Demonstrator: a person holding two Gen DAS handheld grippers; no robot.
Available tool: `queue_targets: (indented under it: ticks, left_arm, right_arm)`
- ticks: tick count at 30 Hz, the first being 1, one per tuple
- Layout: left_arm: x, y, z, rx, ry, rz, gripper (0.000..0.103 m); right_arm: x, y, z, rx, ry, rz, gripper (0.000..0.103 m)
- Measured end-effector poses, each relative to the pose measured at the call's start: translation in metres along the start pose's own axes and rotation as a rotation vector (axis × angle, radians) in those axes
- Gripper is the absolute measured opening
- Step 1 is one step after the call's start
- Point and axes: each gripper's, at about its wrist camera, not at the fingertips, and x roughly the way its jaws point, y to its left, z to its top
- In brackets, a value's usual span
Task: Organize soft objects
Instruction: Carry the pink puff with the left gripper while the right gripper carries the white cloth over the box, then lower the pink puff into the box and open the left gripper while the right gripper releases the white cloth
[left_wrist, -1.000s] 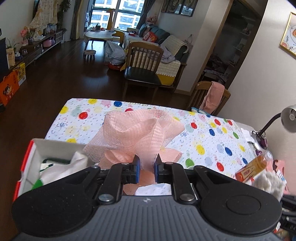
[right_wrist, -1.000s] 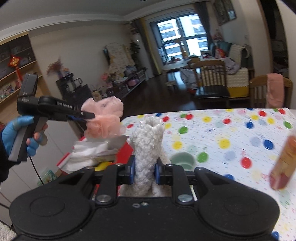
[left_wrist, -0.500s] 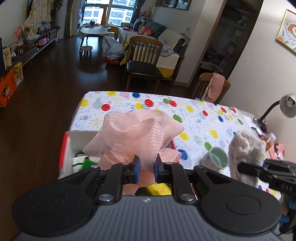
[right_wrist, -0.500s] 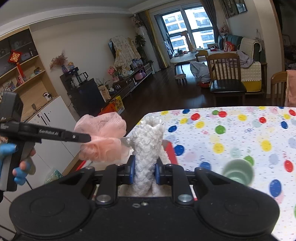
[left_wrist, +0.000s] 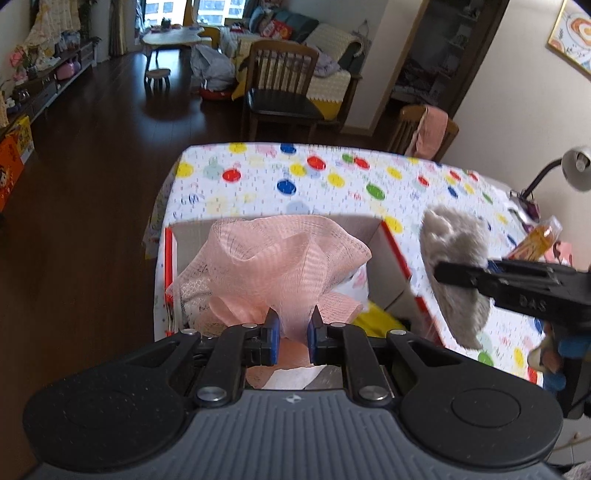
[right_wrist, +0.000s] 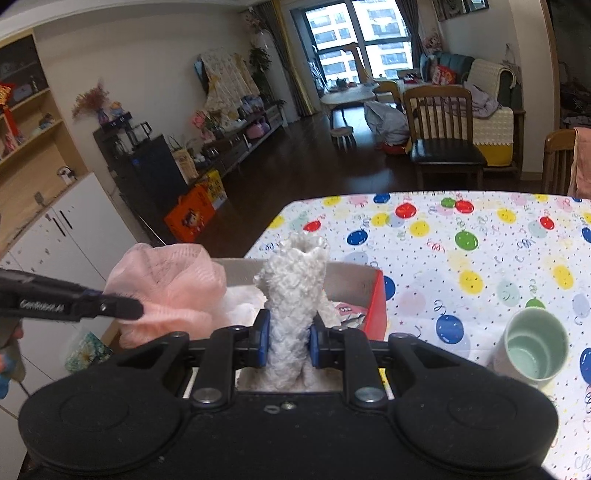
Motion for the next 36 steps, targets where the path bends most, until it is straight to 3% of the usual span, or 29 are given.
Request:
queue_targets:
  ticks: [7,19,36]
  left_arm:
    - [0.019,0.008,-0.013,0.030,0.046,-0.012,0.014]
    - [0.044,0.004,-0.027,0.053,0.058,-0.005,0.014]
    - [0.054,-0.001,-0.032,0.016,0.042,-0.013,0.016]
  right_arm:
    - [0.031,0.016,-0.004,-0.015,0.037,-0.056,0.019]
    - [0.070,0.028,-0.016,-0.039,0.105,-0.130,0.020]
    - [0.067,0.027,-0.018,-0.032,0.106,-0.117,0.026]
